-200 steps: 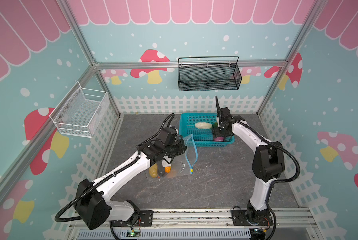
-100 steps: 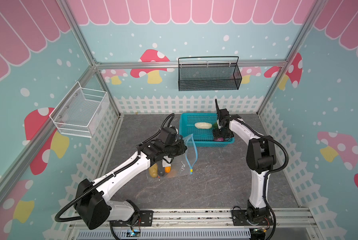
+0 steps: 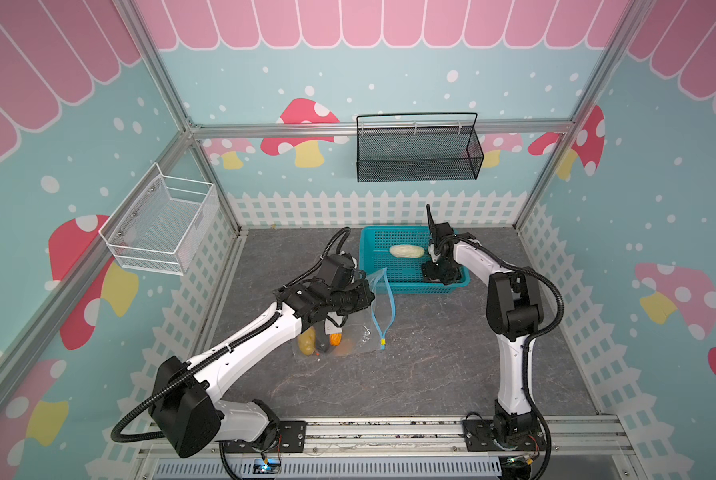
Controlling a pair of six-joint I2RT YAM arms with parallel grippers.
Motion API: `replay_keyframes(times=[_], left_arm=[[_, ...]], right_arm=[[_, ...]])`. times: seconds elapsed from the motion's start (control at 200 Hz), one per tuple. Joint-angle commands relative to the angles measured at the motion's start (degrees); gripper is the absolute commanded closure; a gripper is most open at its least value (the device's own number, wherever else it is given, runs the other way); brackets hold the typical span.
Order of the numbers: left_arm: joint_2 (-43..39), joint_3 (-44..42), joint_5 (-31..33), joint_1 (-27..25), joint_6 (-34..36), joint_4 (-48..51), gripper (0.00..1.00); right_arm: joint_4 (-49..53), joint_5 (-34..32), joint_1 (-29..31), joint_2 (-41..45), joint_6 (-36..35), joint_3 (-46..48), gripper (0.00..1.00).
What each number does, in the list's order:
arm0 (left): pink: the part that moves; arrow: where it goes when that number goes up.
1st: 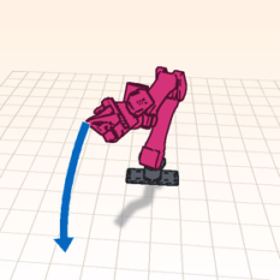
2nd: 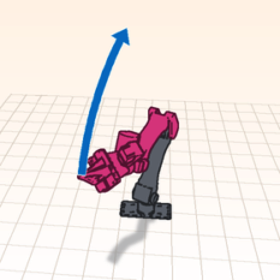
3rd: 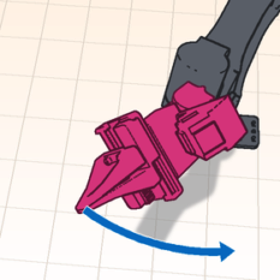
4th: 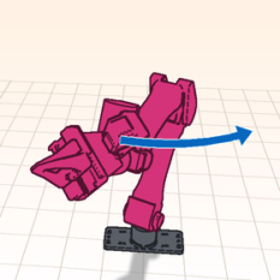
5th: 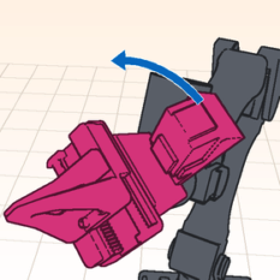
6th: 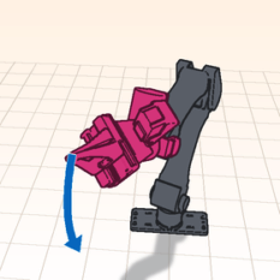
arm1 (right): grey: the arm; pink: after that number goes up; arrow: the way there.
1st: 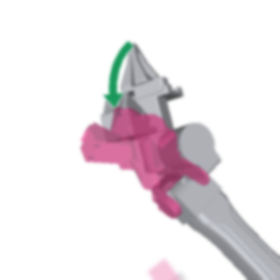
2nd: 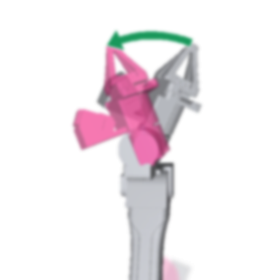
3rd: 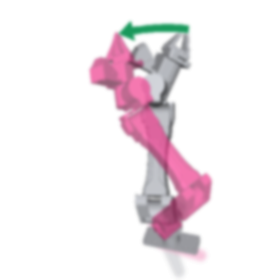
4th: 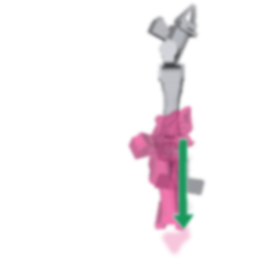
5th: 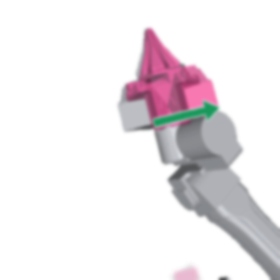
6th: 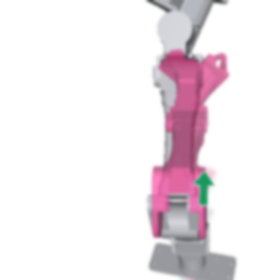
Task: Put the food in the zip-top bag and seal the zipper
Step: 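Lower the right gripper onto the purple onion and close on it, then lift the purple onion and carry it over the bag opening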
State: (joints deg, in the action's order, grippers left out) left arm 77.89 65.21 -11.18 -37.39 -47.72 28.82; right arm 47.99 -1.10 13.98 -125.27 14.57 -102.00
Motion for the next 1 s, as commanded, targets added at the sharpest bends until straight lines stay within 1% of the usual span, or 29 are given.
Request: replay_keyframes(times=[0.0,0.175,0.295,0.61,0.785,0.995], left_arm=[[0.3,-0.3,0.2,-0.4,0.2,0.0,1.0],[0.4,-0.2,0.4,-0.4,0.1,0.0,1.0],[0.3,-0.2,0.5,-0.4,0.2,0.1,1.0],[-1.0,0.0,1.8,-0.1,0.3,1.1,1.0],[-1.2,-0.1,2.1,0.1,0.4,1.2,1.0],[-1.2,0.4,2.4,0.2,0.5,1.2,1.0]], right_arm=[[-0.3,3.1,-0.1,-0.4,-0.8,-1.4,0.24],[-2.2,9.7,-0.1,0.0,-0.6,-1.3,0.27],[-3.3,12.6,-0.1,0.1,-0.3,-1.9,0.29],[-5.5,16.8,-0.5,0.8,1.8,-4.6,0.33],[-8.1,19.0,-0.5,1.6,3.5,-4.3,0.34],[-11.6,18.9,-0.6,6.8,5.5,-1.9,0.33]])
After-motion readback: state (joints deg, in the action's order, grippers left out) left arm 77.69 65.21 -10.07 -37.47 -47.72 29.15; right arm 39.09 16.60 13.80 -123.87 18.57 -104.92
